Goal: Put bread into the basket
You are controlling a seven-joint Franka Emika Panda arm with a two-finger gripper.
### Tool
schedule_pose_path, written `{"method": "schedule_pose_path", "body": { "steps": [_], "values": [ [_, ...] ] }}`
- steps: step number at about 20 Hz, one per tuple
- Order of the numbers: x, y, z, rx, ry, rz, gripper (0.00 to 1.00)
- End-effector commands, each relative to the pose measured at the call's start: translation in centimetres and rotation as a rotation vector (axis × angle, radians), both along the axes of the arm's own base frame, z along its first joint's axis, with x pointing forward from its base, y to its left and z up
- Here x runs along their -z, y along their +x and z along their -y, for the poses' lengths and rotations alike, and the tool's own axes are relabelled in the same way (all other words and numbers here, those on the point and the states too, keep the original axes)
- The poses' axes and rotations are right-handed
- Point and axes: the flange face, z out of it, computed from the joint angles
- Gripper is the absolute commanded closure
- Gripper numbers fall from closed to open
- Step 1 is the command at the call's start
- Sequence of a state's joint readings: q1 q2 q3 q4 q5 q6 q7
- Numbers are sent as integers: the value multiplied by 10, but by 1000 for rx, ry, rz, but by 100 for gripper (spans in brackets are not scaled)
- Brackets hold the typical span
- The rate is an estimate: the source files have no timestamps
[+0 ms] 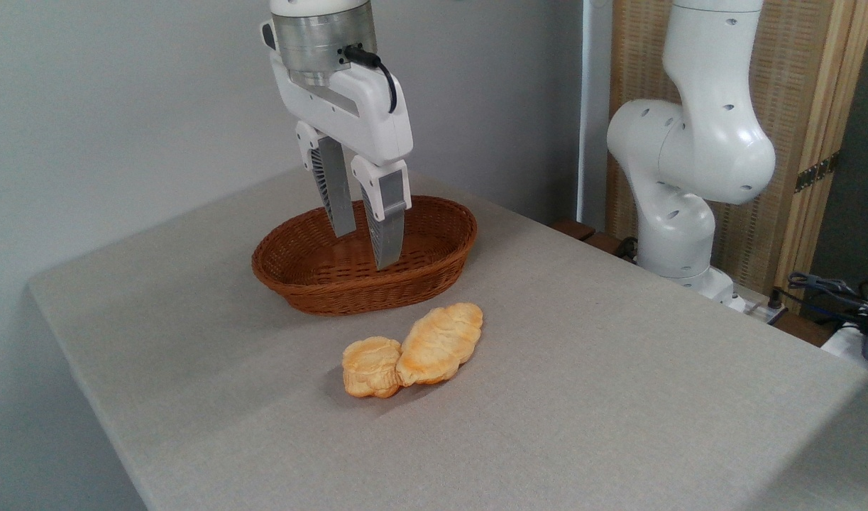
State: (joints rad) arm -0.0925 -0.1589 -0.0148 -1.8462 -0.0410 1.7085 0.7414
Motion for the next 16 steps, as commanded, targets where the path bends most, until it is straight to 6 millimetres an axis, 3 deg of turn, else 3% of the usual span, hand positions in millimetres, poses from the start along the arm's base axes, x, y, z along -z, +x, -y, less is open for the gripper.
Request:
{"method": "schedule_pose_path", "body": {
  "steps": [1, 16],
  "values": [
    [-2, 1, -1, 11, -17, -5, 0],
    [0, -2, -1, 14, -15, -31, 0]
  ]
}}
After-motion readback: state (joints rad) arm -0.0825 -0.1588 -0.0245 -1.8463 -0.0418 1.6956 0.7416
